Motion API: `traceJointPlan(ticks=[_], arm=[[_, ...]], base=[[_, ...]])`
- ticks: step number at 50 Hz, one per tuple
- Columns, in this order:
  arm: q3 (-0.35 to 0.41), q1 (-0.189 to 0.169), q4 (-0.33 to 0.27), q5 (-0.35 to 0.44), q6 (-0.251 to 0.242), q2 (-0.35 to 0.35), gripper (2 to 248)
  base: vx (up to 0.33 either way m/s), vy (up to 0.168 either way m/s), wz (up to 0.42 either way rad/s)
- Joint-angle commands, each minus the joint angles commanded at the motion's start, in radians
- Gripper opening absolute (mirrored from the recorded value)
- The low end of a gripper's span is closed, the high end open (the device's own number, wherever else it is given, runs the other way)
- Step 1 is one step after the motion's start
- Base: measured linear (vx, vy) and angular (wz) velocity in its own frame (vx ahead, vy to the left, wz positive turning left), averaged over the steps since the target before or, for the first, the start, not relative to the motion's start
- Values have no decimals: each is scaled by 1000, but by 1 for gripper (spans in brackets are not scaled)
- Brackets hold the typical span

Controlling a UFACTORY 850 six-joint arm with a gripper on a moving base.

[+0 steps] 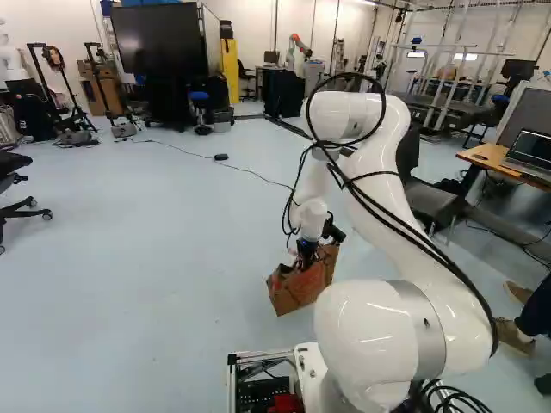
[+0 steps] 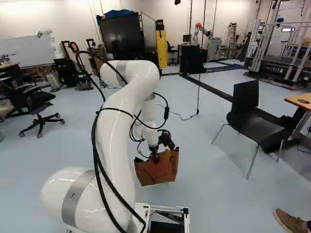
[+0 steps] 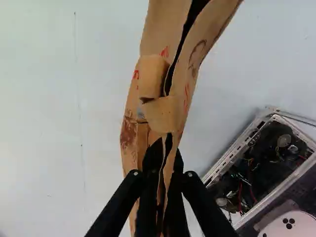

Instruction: Pick up the grocery bag from the ground

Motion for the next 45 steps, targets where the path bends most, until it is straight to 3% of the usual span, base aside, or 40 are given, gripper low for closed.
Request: traceJointPlan(ticks=[18,26,45], arm=[[93,-6,0,0,-15,90,19],[130,-8,0,0,-103,129,19],[247,-22,0,0,-365,238,19]], base=[[0,0,0],[0,0,0],[0,0,0]])
